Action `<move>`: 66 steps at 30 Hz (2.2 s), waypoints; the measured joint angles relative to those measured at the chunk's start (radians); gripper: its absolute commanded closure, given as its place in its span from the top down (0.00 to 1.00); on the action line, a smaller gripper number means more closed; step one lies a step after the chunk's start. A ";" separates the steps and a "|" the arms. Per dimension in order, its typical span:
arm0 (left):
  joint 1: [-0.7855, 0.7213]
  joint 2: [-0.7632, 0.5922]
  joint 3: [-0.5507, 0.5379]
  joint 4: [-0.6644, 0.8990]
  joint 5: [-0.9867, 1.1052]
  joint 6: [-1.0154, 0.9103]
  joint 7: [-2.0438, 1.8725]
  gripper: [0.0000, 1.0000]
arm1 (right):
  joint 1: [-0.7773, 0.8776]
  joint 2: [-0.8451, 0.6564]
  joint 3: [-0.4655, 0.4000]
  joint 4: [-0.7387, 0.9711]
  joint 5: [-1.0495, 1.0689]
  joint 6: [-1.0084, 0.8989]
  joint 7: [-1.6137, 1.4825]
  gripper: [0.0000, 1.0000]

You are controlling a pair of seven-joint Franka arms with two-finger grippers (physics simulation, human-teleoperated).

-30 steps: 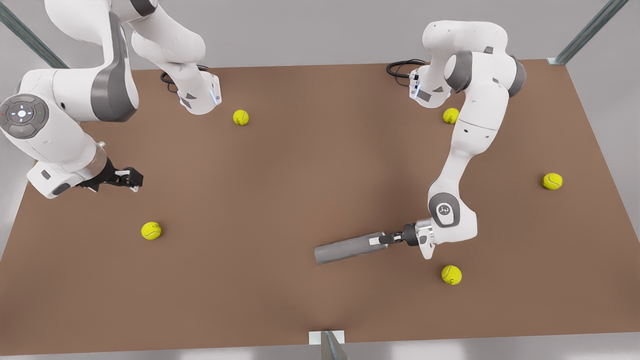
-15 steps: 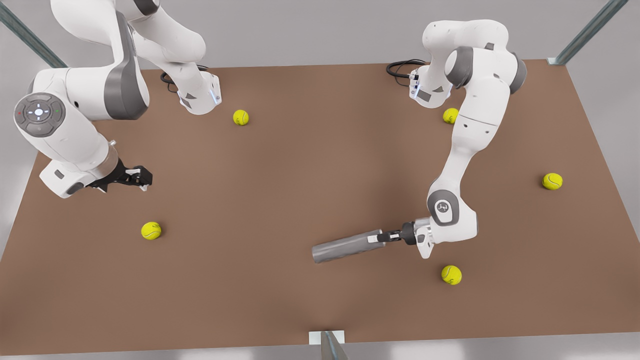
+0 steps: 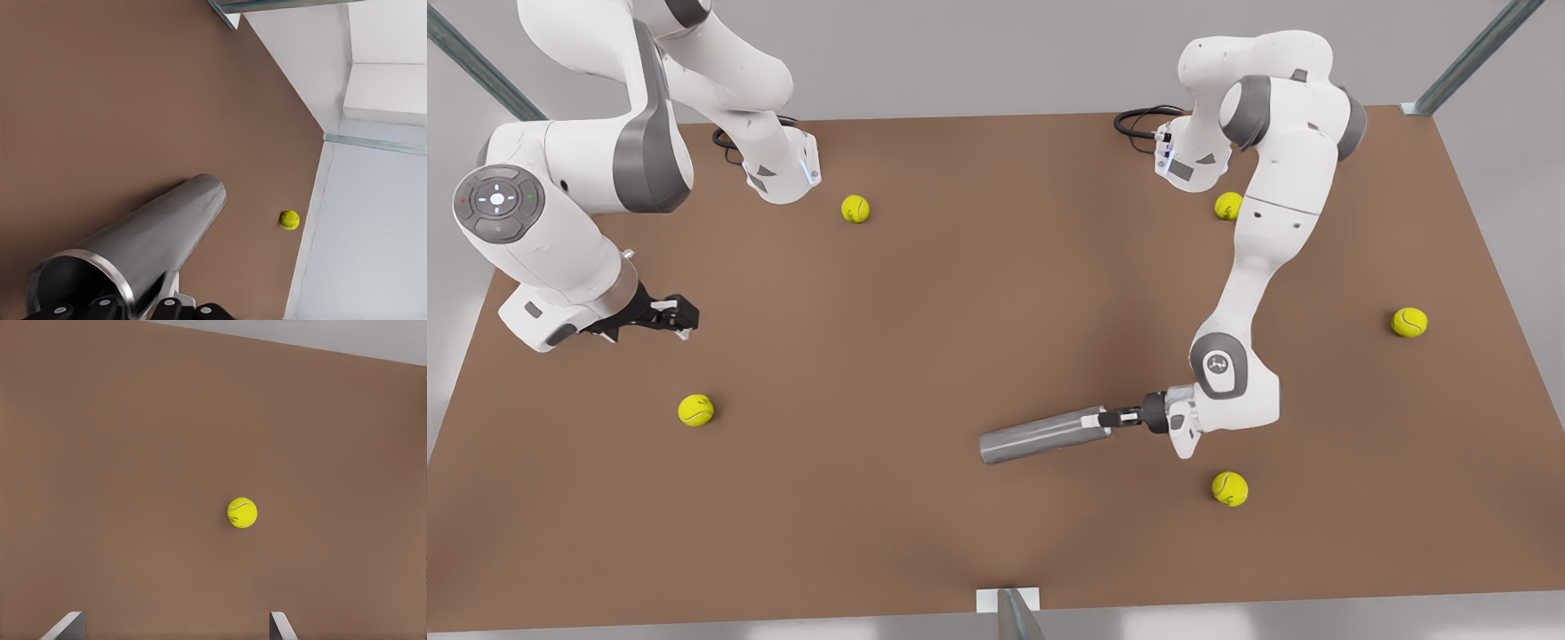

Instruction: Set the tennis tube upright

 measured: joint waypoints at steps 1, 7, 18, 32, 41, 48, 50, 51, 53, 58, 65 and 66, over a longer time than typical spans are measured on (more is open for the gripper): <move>0.000 0.000 -0.006 0.000 0.004 0.000 -0.001 0.34 | 0.000 0.000 0.000 0.001 0.000 0.000 0.000 1.00; 0.000 -0.002 -0.009 0.000 0.016 -0.002 -0.002 0.29 | 0.003 0.000 0.000 0.000 0.000 0.000 -0.001 1.00; 0.000 -0.015 -0.009 0.002 0.034 -0.029 -0.023 0.22 | 0.001 0.000 0.000 0.000 0.000 0.000 -0.002 1.00; 0.015 -0.074 -0.001 0.006 0.084 -0.050 -0.088 0.21 | 0.003 0.000 0.000 0.000 0.000 0.000 -0.002 1.00; 0.017 -0.135 0.007 0.006 0.278 -0.072 -0.128 0.21 | -0.007 0.000 -0.003 0.001 0.000 -0.001 -0.002 1.00; 0.017 -0.161 0.008 0.006 0.337 -0.087 -0.160 0.21 | -0.015 0.000 -0.008 0.001 0.001 -0.002 -0.003 1.00; 0.018 -0.167 0.019 0.006 0.350 -0.093 -0.161 0.21 | -0.008 0.000 -0.008 0.001 0.001 -0.002 -0.003 1.00; 0.017 -0.170 0.020 0.006 0.360 -0.097 -0.161 0.21 | -0.018 0.000 -0.009 0.002 0.000 -0.002 -0.003 1.00; 0.018 -0.188 0.038 0.006 0.381 -0.114 -0.161 0.21 | -0.011 0.000 -0.009 0.002 0.001 -0.003 -0.002 1.00; 0.017 -0.223 0.061 0.006 0.437 -0.150 -0.168 0.21 | -0.009 0.000 -0.009 0.002 0.000 -0.003 -0.002 1.00; 0.018 -0.283 0.100 0.008 0.584 -0.203 -0.200 0.21 | -0.006 0.000 -0.009 0.002 0.001 -0.003 -0.002 1.00; 0.017 -0.292 0.104 0.008 0.607 -0.211 -0.200 0.21 | -0.006 0.000 -0.009 0.002 0.001 -0.003 -0.002 1.00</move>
